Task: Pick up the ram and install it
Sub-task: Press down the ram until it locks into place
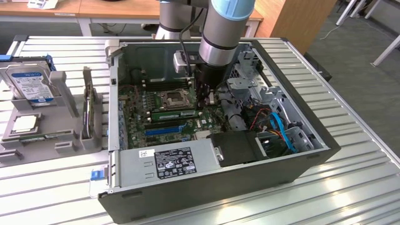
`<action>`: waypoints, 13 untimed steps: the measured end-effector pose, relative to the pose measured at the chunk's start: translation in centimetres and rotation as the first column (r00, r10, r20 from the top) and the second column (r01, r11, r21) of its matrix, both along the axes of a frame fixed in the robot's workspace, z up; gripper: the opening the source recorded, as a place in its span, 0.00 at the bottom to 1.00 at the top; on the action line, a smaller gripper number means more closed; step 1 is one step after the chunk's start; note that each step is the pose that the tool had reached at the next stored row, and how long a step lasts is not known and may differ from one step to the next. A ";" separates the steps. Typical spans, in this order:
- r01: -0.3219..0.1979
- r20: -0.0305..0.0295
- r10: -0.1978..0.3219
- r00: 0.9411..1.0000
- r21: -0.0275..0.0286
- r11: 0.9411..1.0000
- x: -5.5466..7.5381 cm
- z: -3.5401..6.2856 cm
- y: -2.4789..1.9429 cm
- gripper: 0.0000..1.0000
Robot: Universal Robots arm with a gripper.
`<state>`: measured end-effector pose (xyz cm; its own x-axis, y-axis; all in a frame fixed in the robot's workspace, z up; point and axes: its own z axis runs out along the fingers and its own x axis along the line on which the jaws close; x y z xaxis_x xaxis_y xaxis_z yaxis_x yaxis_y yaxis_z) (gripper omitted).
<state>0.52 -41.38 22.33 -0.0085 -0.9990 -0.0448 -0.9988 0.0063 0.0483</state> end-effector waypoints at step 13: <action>0.000 0.000 0.000 1.000 0.000 1.000 0.0 0.50 0.00 0.10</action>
